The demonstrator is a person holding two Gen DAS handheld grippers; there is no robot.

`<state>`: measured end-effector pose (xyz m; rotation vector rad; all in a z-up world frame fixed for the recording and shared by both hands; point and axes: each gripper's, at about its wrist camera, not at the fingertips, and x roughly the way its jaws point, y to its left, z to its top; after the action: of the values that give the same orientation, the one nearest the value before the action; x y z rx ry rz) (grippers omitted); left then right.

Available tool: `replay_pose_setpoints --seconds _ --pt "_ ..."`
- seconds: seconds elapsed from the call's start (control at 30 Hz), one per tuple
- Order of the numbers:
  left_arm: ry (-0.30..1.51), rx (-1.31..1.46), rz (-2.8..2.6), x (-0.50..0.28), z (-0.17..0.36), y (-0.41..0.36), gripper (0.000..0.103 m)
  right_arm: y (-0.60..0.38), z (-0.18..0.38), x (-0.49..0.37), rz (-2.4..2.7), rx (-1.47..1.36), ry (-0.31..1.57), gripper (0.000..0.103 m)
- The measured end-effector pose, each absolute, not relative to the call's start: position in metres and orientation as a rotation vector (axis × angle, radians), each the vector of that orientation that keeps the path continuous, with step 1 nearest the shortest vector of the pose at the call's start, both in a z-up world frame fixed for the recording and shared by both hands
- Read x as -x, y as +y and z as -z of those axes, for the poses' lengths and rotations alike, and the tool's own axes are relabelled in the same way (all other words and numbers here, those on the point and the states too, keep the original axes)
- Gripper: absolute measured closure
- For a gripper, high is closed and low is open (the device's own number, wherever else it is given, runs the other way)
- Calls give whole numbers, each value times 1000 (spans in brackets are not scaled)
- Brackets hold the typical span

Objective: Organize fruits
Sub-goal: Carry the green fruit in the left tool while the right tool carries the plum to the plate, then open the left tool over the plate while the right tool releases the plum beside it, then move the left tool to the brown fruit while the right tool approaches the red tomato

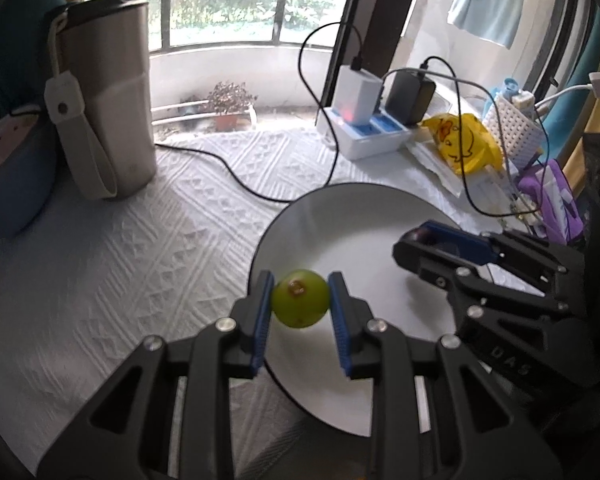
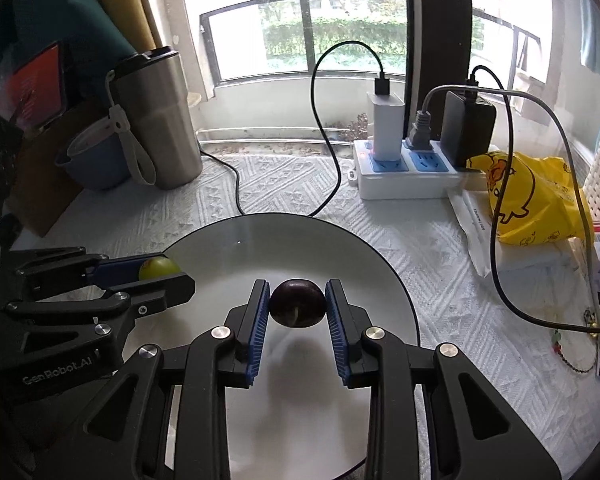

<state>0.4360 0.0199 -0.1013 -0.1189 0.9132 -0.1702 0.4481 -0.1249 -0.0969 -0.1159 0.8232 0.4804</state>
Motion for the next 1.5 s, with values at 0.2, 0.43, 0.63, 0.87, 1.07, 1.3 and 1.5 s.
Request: replay_pose_setpoints --seconds 0.2,0.43,0.63,0.87,1.07,1.3,1.5 --pt "908 117 150 -434 98 20 72 -122 93 -448 -472 129 825 72" --pt "848 94 115 -422 79 20 57 -124 82 -439 -470 127 806 66" --pt "823 97 100 -407 66 23 57 -124 68 -426 -474 132 778 65" --pt "787 95 99 -383 47 21 57 -125 53 -407 -480 138 753 65" --pt "760 93 102 -362 34 17 57 -126 41 -388 -485 141 730 65" --pt "738 91 105 -337 24 14 57 -128 32 -365 -488 148 715 65" --pt "718 84 109 -315 19 10 57 -129 24 -349 -489 154 699 65"
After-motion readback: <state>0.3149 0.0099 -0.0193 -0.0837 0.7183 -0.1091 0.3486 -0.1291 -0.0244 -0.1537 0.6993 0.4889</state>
